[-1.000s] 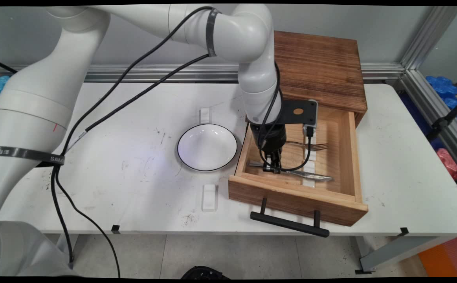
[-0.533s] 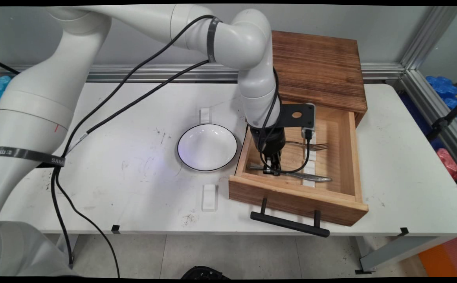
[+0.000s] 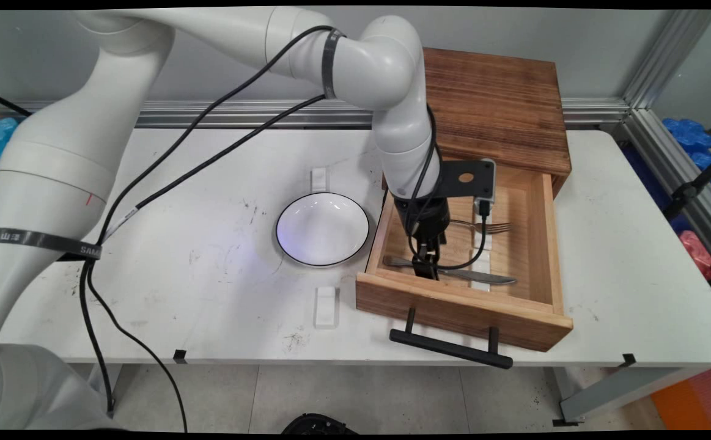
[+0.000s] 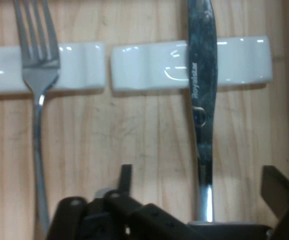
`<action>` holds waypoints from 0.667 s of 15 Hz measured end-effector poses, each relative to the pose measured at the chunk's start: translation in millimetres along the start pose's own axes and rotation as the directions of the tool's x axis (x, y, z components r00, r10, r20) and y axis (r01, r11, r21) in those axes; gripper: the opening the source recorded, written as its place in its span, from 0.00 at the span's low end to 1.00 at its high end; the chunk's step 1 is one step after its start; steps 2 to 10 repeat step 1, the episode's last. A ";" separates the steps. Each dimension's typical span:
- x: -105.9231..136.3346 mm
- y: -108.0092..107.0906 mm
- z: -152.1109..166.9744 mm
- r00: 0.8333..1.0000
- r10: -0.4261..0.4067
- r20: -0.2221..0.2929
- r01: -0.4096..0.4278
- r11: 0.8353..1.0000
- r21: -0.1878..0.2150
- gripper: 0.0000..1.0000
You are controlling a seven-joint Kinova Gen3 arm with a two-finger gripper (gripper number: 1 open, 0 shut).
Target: Place the picked object into the drawer
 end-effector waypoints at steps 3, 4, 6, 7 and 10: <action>0.8 -0.5 -3.3 1.000 0.002 -0.006 -0.002 1.000 0.007 1.00; 0.8 -0.5 -3.3 1.000 0.002 -0.006 -0.002 1.000 0.007 1.00; 0.8 -0.5 -3.3 1.000 0.002 -0.006 -0.002 1.000 0.007 1.00; 0.8 -0.5 -3.3 1.000 0.002 -0.006 -0.002 1.000 0.007 1.00; 0.8 -0.5 -3.3 1.000 0.002 -0.006 -0.002 1.000 0.007 1.00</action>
